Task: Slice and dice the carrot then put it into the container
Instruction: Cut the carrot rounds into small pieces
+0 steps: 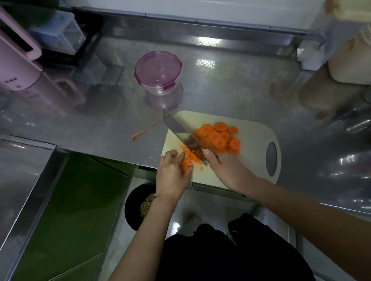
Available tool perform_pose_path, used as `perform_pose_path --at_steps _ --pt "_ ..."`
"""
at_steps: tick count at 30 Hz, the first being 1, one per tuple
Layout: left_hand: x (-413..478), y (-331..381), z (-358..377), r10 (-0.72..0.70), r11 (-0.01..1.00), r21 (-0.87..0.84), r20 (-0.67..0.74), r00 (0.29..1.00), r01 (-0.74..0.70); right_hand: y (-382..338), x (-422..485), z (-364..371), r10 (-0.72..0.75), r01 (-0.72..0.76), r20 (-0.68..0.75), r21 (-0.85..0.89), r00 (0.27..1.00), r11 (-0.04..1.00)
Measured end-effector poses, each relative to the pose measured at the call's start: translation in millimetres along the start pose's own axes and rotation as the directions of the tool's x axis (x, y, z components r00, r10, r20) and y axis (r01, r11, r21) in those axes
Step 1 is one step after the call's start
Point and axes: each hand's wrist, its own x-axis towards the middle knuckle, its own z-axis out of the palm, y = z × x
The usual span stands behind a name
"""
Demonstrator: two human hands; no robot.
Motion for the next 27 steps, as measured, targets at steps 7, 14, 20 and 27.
perform_pose_path --at_steps 7,14,20,27 --pt "-3 3 -1 -0.050 0.996 -0.071 -0.043 0.998 0.047 2 -10 8 0.024 -0.024 0.048 -0.005 0.999 1.000" --pt "-4 4 -1 -0.056 0.998 -0.029 -0.051 0.997 0.055 -1 -11 15 0.039 -0.037 0.060 -0.036 0.997 0.999" --pt "0 9 -1 -0.123 0.991 -0.060 -0.030 0.992 0.121 1 -7 22 0.068 -0.062 0.063 -0.088 0.996 0.994" --pt "3 10 -3 -0.156 0.986 -0.063 -0.012 0.988 0.154 0 0 34 0.087 -0.079 0.055 -0.133 0.995 0.988"
